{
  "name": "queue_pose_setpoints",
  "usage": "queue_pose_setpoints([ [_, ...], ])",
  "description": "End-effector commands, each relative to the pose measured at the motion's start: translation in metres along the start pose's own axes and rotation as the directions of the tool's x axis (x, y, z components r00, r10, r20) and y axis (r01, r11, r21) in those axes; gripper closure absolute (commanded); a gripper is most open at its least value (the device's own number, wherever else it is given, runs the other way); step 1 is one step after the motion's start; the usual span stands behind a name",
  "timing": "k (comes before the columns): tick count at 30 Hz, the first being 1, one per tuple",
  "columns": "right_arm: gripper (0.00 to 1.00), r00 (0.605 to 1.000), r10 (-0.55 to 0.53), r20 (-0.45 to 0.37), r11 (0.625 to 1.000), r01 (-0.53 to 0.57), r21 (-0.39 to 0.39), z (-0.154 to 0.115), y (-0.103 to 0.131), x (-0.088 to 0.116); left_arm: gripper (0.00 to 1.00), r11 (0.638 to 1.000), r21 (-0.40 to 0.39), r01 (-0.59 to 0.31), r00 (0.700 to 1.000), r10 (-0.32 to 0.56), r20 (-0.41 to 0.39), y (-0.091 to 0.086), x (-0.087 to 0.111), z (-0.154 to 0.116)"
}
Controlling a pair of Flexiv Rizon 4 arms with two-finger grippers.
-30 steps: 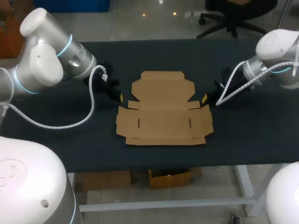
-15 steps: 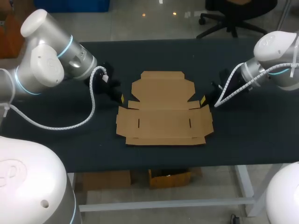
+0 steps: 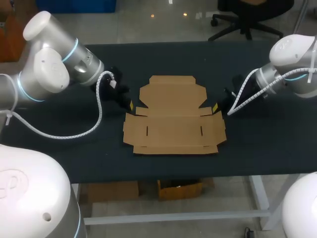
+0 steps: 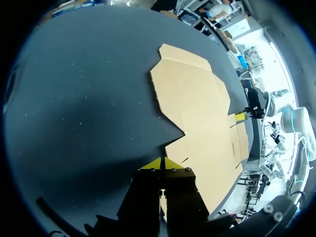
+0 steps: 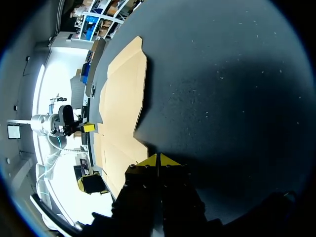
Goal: Assemble the packaging by folding the flat box into shape, placing the metal phone stand inside, and closing the box properly
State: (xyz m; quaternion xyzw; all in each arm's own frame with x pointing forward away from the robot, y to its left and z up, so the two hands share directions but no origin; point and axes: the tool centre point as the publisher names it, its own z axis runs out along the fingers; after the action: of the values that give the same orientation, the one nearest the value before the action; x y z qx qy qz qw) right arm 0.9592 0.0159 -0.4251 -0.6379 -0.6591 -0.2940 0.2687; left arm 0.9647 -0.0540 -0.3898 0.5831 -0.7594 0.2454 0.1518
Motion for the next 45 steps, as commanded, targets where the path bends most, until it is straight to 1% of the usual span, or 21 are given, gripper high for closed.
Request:
queue_pose_setpoints([
  [1,1.00,1.000,-0.003,-0.008,1.000,0.003,0.008,0.002,0.003,-0.001,1.00,1.000,-0.004,-0.001,1.000,0.001,-0.001,-0.002,0.000,0.003],
  [9,1.00,1.000,-0.005,-0.016,1.000,0.006,0.008,0.004,0.005,0.000,1.00,1.000,0.006,0.013,1.000,-0.013,-0.009,-0.001,-0.003,0.005],
  [13,1.00,1.000,-0.005,-0.018,1.000,0.005,0.009,0.004,0.005,0.000,1.00,1.000,0.010,0.027,1.000,-0.027,0.003,0.000,-0.004,0.008],
  [23,1.00,1.000,-0.004,-0.024,1.000,0.004,0.012,0.007,0.006,0.000,1.00,0.999,0.009,0.049,0.999,-0.049,-0.009,0.003,-0.007,0.019],
  [39,1.00,0.999,0.005,-0.036,1.000,-0.005,0.002,0.008,0.005,-0.002,1.00,0.998,0.006,0.058,0.998,-0.058,-0.024,0.006,-0.003,0.026],
  [45,1.00,0.999,-0.003,-0.042,1.000,0.003,-0.005,0.008,0.003,0.002,1.00,0.999,-0.001,0.053,0.998,-0.053,-0.021,0.006,0.000,0.028],
])
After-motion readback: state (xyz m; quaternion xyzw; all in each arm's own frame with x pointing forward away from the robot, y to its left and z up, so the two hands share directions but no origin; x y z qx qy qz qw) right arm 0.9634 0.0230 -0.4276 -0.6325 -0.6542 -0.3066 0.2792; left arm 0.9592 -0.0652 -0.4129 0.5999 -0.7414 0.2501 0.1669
